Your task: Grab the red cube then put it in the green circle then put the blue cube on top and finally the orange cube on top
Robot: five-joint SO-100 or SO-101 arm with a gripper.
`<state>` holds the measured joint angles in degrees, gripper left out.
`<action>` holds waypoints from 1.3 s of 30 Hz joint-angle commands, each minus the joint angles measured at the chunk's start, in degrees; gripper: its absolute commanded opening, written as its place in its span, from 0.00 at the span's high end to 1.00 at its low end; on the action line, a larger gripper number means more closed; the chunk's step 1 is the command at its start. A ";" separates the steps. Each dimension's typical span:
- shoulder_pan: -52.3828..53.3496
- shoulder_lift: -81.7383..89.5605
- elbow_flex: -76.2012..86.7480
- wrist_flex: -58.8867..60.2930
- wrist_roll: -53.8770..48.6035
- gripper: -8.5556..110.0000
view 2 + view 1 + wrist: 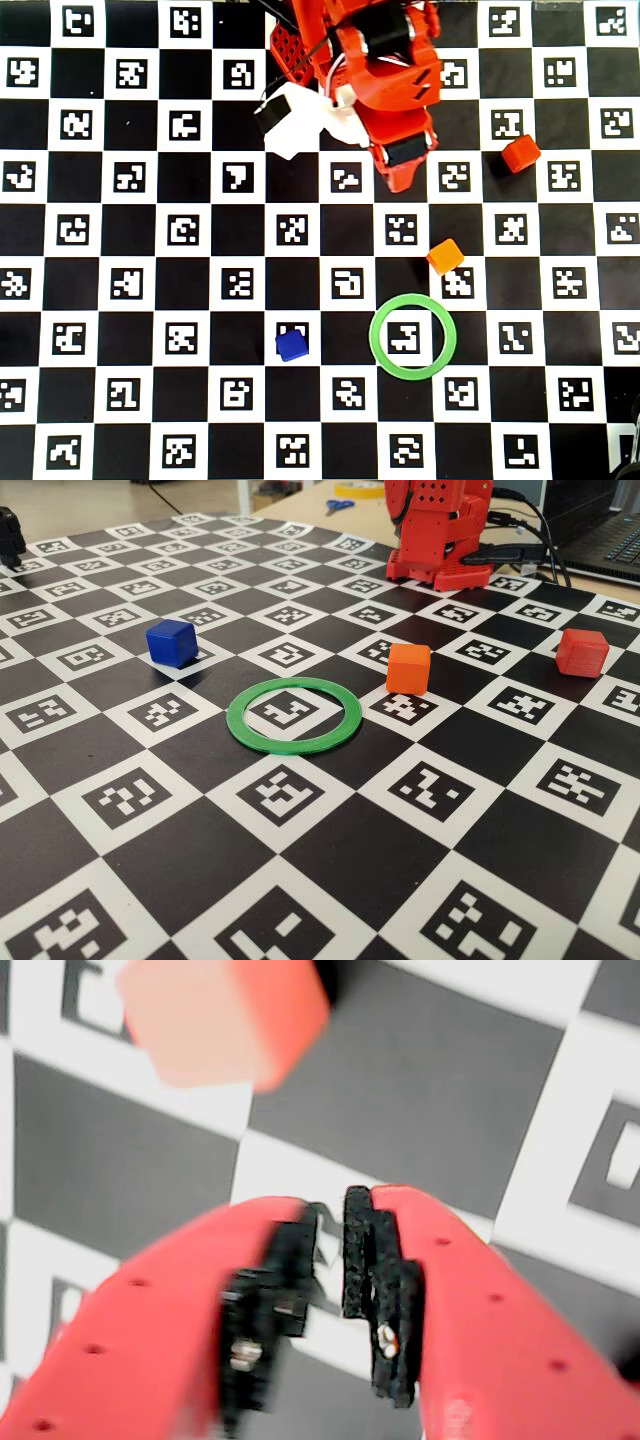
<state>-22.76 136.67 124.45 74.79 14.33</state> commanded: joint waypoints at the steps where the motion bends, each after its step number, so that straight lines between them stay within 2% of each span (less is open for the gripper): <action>1: -4.48 -6.15 -15.29 5.71 5.80 0.84; 6: -10.20 -11.51 -22.76 6.86 9.40 0.79; 9: -13.71 -16.79 -29.00 9.76 13.54 0.70; 12: -17.67 -22.59 -34.28 12.57 14.85 0.67; 24: -33.31 -40.96 -40.52 15.29 9.14 0.66; 28: -37.00 -45.88 -40.52 13.80 10.11 0.66; 39: -38.06 -48.87 -35.68 7.65 11.43 0.66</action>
<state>-61.17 86.04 88.68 84.38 24.52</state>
